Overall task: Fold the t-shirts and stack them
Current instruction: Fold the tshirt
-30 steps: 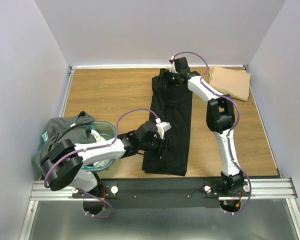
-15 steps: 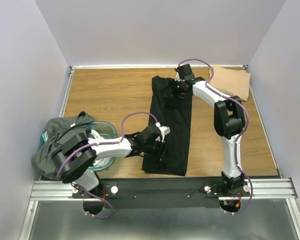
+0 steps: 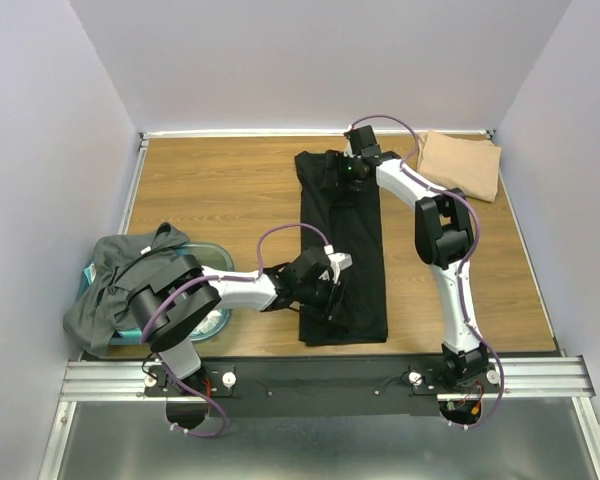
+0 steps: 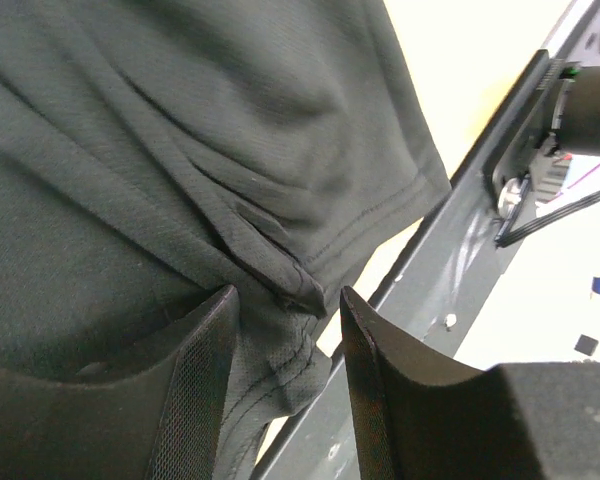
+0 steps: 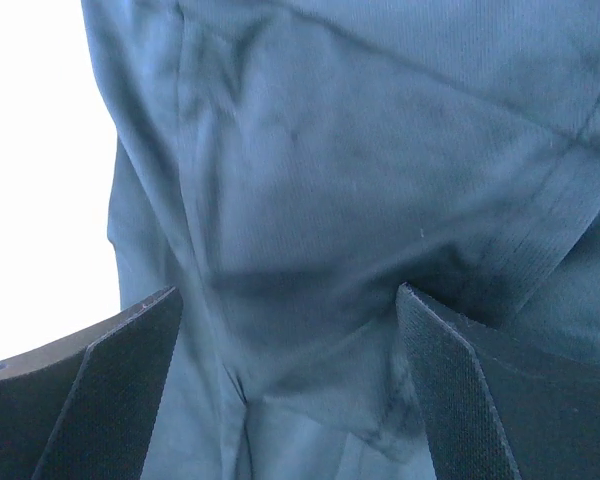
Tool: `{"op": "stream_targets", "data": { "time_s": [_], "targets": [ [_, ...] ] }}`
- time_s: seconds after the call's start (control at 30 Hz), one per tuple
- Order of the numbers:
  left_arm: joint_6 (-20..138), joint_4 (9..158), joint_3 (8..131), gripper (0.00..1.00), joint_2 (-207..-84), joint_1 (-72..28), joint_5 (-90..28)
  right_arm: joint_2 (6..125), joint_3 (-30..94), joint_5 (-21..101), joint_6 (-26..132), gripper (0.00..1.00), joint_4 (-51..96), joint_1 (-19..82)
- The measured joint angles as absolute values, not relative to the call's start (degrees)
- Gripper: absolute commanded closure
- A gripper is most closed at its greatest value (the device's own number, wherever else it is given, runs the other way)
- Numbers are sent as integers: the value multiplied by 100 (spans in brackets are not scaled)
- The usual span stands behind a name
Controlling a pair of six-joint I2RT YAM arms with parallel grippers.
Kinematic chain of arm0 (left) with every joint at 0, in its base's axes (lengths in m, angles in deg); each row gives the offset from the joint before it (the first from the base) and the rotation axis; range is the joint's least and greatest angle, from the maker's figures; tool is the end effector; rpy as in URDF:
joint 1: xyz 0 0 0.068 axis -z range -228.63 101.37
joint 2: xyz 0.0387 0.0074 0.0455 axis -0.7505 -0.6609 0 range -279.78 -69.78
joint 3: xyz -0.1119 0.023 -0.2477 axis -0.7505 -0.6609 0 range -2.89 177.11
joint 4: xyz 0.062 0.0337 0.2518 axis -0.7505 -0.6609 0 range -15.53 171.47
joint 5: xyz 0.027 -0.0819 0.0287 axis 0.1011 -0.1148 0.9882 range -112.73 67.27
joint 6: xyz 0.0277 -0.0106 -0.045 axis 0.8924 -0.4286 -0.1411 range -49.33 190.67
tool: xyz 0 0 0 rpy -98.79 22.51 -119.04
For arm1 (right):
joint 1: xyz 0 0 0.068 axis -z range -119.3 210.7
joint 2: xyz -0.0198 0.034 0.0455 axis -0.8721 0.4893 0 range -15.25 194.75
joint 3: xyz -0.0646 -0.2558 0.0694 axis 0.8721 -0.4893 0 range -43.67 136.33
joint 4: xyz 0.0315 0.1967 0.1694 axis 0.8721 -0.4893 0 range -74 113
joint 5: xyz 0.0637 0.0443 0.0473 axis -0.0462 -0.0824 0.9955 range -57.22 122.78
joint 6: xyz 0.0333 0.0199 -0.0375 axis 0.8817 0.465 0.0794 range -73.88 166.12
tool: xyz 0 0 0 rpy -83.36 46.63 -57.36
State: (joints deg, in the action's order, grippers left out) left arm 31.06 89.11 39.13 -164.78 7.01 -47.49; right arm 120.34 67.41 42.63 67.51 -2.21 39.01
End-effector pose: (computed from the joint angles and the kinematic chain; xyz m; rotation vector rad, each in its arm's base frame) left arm 0.1646 -0.2670 0.1414 0.6095 2.6057 -1.2028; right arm 0.4873 0.2004 0.1680 -0.0855 2.4959 0.5361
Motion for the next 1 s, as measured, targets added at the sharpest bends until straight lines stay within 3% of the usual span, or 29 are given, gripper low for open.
{"op": "stream_targets", "data": {
  "time_s": [0.33,0.57,0.8,1.0],
  "targets": [
    [3324,8577,4354,46,-16467,652,-4777,12285,7124,4392,6821,6,-149,3903],
    [3563,7910,4597,46,-15525,333,-4430,12065,6980,4468,6814,6,-317,3903],
    [3661,7355,4365,46,-14585,-45,-3864,10469,5874,4440,6816,7,-429,3903],
    [3547,6961,3749,46,-14115,-58,-3667,8347,3872,4407,6969,9,-345,3901]
  ]
}}
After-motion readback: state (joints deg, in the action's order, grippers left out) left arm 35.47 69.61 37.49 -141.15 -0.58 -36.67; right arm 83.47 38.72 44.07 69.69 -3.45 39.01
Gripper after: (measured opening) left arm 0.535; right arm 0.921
